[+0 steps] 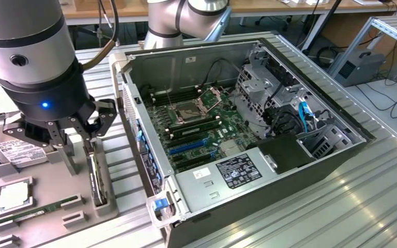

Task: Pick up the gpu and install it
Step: 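Pick up the gpu and move the gpu toward the slot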

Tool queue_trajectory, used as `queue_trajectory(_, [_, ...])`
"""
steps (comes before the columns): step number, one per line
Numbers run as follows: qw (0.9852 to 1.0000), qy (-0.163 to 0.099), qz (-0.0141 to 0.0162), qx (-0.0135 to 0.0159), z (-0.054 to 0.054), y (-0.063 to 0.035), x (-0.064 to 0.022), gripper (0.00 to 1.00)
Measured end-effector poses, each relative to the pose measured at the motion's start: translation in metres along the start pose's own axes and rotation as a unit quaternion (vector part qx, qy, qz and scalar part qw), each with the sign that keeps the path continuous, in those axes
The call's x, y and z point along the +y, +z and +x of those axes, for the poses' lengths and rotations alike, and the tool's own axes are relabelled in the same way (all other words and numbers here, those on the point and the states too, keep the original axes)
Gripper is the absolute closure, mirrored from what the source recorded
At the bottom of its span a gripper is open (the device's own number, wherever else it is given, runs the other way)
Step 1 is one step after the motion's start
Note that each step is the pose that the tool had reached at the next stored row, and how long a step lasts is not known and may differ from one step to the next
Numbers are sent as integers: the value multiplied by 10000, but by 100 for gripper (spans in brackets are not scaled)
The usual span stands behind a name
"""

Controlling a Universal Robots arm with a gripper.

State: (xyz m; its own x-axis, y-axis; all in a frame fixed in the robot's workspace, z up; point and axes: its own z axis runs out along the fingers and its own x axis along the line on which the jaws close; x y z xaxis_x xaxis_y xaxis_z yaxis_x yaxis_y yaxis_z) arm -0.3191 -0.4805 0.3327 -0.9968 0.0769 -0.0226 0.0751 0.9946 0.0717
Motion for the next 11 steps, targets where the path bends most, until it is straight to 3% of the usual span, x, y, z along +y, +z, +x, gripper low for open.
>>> queue_trajectory(11, [10000,0,1,1,-1,15,-22,64])
